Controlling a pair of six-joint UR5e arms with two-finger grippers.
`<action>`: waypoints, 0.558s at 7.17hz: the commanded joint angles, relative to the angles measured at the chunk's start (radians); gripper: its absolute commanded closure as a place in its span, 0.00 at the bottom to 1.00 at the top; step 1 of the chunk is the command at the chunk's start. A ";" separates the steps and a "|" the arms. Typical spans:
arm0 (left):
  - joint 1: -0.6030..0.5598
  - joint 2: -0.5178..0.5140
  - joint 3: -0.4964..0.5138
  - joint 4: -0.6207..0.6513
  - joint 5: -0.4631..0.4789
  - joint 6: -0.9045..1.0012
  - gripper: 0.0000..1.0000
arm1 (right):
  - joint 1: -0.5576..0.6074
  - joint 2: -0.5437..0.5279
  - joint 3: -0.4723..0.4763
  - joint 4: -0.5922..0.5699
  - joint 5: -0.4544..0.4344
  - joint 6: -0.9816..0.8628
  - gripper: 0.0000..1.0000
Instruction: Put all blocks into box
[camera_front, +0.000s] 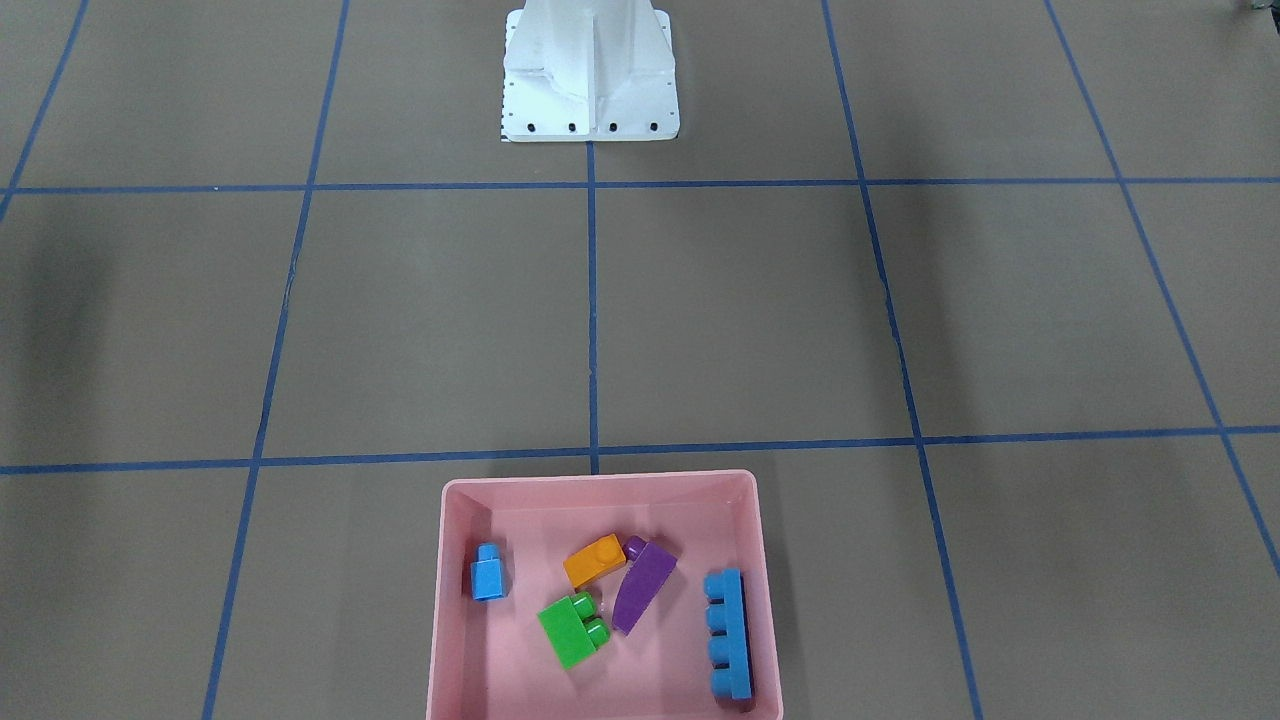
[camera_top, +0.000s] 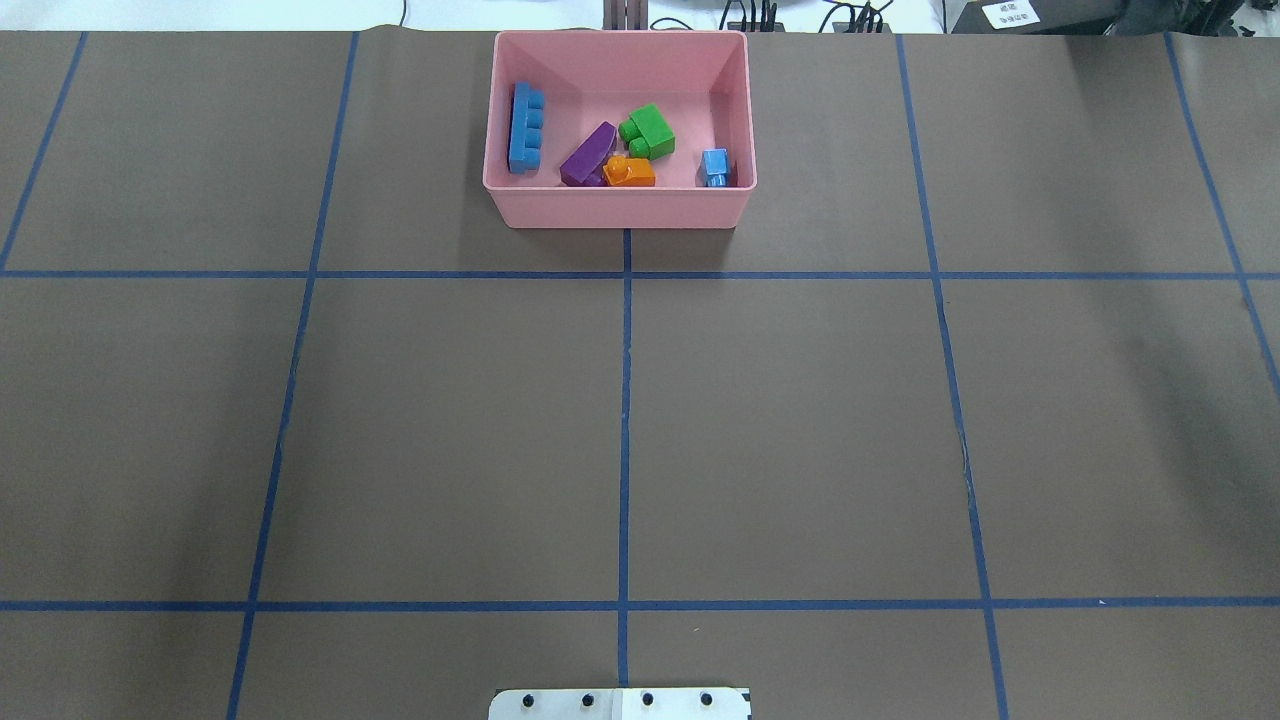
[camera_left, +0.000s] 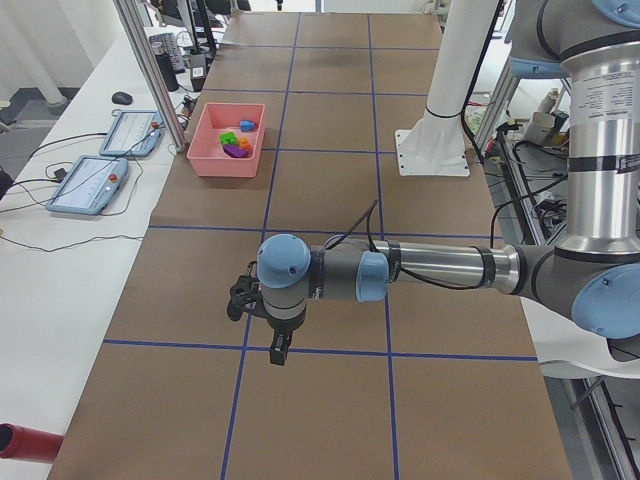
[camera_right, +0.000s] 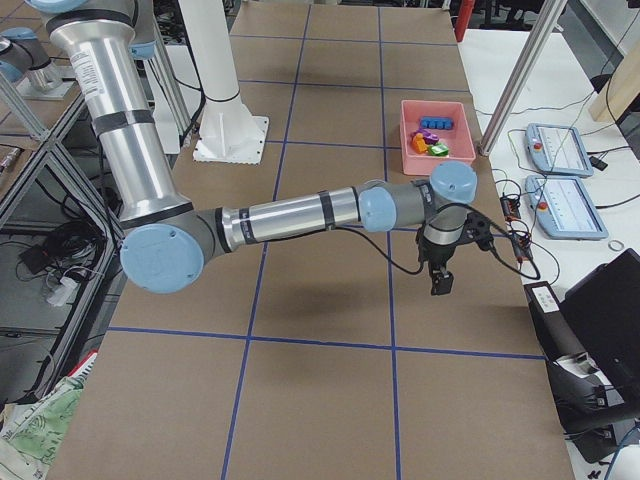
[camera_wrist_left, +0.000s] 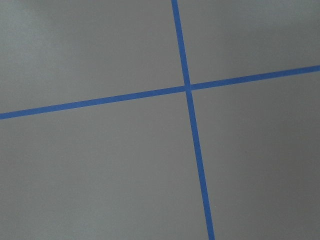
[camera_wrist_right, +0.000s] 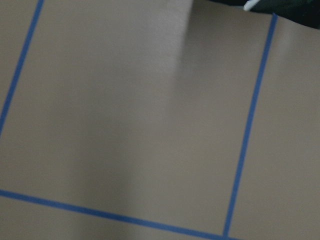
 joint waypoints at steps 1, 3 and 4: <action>-0.001 0.001 -0.007 -0.001 -0.002 0.001 0.00 | 0.045 -0.250 0.158 0.018 -0.009 -0.039 0.00; -0.004 0.039 -0.048 -0.001 -0.008 0.001 0.00 | 0.044 -0.350 0.223 0.018 -0.006 0.004 0.00; -0.006 0.056 -0.067 0.000 -0.009 0.000 0.00 | 0.039 -0.349 0.234 0.018 -0.001 0.036 0.00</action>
